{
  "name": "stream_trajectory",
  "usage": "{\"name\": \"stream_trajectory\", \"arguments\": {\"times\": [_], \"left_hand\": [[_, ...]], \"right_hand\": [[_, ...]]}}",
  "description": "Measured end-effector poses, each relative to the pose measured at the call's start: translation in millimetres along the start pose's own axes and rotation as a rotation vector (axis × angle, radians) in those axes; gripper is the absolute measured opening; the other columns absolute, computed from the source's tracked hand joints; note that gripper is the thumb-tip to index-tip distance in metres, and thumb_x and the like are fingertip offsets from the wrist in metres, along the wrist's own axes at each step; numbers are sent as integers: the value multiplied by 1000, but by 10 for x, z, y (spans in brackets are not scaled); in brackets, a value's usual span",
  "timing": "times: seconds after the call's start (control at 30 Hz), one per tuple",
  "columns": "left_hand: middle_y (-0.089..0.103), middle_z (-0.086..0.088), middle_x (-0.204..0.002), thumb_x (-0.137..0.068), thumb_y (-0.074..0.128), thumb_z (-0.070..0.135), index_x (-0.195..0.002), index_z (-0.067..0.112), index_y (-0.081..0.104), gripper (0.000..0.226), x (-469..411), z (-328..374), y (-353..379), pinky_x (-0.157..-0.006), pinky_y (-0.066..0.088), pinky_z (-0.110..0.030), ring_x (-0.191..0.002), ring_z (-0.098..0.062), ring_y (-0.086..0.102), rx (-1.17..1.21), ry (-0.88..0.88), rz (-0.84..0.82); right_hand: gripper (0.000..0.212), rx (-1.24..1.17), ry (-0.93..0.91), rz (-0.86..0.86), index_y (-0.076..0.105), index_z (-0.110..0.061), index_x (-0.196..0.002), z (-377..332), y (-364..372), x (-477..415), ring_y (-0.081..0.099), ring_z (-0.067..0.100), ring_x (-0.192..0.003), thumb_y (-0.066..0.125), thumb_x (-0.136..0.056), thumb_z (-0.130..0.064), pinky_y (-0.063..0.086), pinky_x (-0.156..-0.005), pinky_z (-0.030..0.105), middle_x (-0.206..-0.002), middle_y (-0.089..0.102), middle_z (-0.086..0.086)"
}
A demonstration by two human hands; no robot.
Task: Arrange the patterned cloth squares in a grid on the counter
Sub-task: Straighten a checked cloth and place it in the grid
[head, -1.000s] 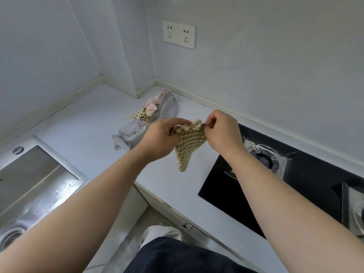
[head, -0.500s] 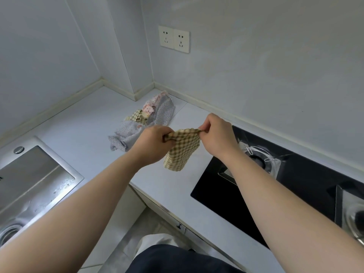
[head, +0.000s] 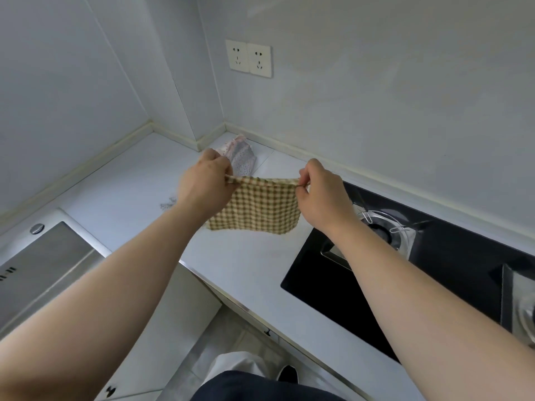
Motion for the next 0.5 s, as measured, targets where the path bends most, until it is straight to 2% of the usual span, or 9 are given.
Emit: {"name": "stream_trajectory", "arguments": {"times": [0.07, 0.2, 0.27, 0.33, 0.4, 0.5], "left_hand": [[52, 3, -101, -90, 64, 18, -94, 18, 58, 7, -78, 20, -97, -65, 40, -36, -84, -25, 53, 23, -10, 47], [57, -1, -91, -84, 55, 4, -98, 15, 57, 18, -89, -27, -134, -67, 35, -35, -82, -27, 50, 128, -21, 110], [58, -4, -89, -83, 53, 1, -98, 13, 58, 20, -14, -94, -44, -67, 37, -36, -79, -29, 50, 153, -4, 117], [55, -4, -90, -85, 53, 0, -98, 12, 57, 19, 96, -201, 135, -67, 38, -37, -78, -28, 48, 130, 19, 86], [52, 0, -96, -87, 54, 2, -101, 14, 56, 18, 218, -391, 491, -67, 43, -38, -82, -26, 49, 39, 41, -56], [61, 0, -105, -92, 56, 10, -103, 19, 61, 15, 443, -788, 1109, -78, 55, -44, -96, -26, 59, -163, 29, -417]], "right_hand": [[10, -8, -55, 73, 50, -8, -93, -42, -59, 22, 63, 30, -101, 57, -93, -2, 54, -82, 45, -110, 66, 14], [8, 35, -141, 115, 53, -8, -98, -71, 17, 105, 58, 26, -106, 58, -93, -5, 48, -82, 35, -113, 63, 8], [8, 62, -132, 42, 50, -12, -93, -7, 184, 179, 58, 28, -107, 58, -94, -10, 50, -81, 39, -116, 63, 8], [9, 124, -101, -117, 47, -16, -91, 84, 458, 258, 58, 28, -97, 54, -95, -13, 52, -76, 42, -107, 63, 5], [10, 203, -71, -326, 45, -20, -91, 173, 793, 367, 56, 25, -84, 51, -96, -15, 51, -70, 40, -96, 59, 2], [7, 297, -15, -592, 48, -19, -96, 313, 1270, 587, 56, 23, -81, 49, -98, -12, 52, -71, 40, -96, 58, 4]]}}
Point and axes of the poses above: each hand's wrist, its own x-axis away from the middle knuckle, its own y-axis out of the palm, z = x × y, the point moved 9 cm from there along -x, towards the middle knuckle
